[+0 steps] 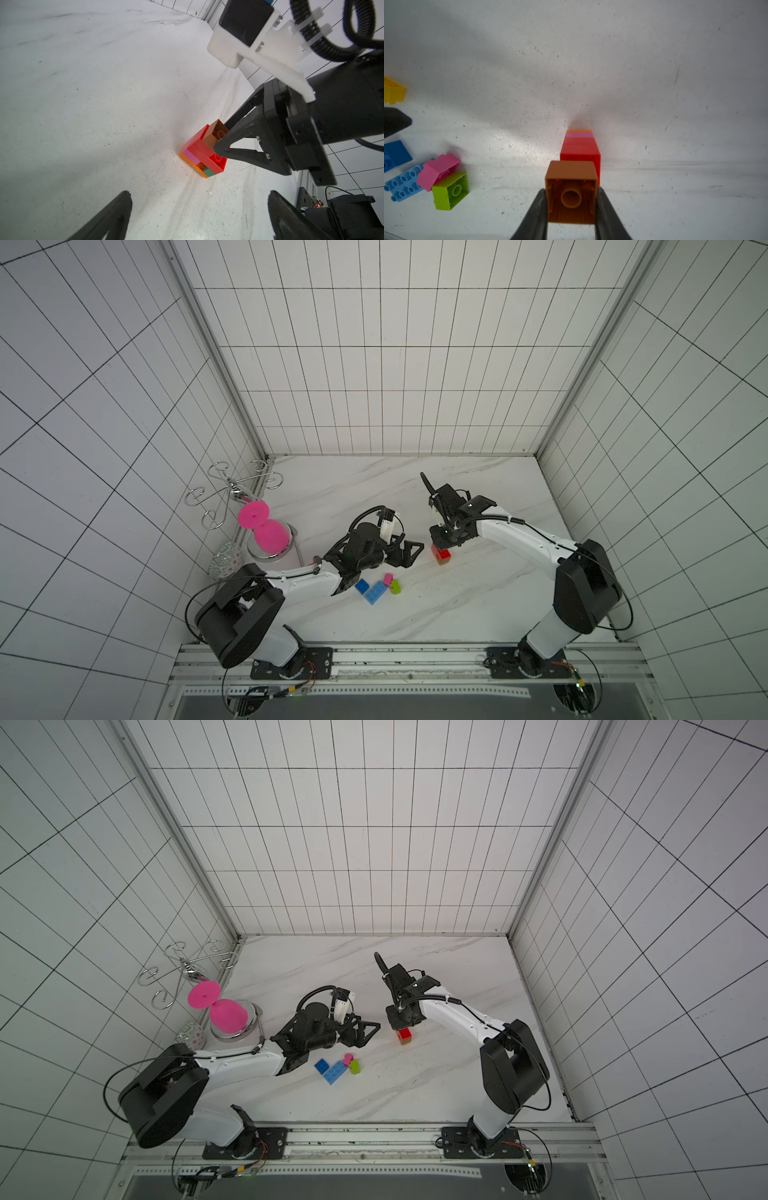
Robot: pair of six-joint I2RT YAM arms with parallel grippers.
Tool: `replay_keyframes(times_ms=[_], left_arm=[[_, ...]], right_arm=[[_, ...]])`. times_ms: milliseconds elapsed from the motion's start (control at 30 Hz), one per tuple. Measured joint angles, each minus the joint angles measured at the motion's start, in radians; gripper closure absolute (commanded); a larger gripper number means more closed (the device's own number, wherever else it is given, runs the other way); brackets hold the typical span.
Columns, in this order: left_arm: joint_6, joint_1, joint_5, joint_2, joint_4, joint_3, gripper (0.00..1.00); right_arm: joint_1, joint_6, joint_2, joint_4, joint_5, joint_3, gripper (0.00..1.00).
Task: Assemble the letter p with lego
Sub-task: Assemble the lego brick with the lego brick.
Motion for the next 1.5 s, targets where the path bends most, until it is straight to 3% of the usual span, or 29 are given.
replay_keyframes(times_ms=[933, 1500], left_arm=[[0.001, 0.004, -0.002, -0.006, -0.008, 0.000, 0.03], [0.002, 0.004, -0.003, -0.006, -0.011, 0.000, 0.03]], right_arm=[[-0.005, -0.014, 0.011, -0.013, 0.018, 0.006, 0.87], [-0.005, -0.014, 0.062, -0.003, 0.013, 0.005, 0.93]])
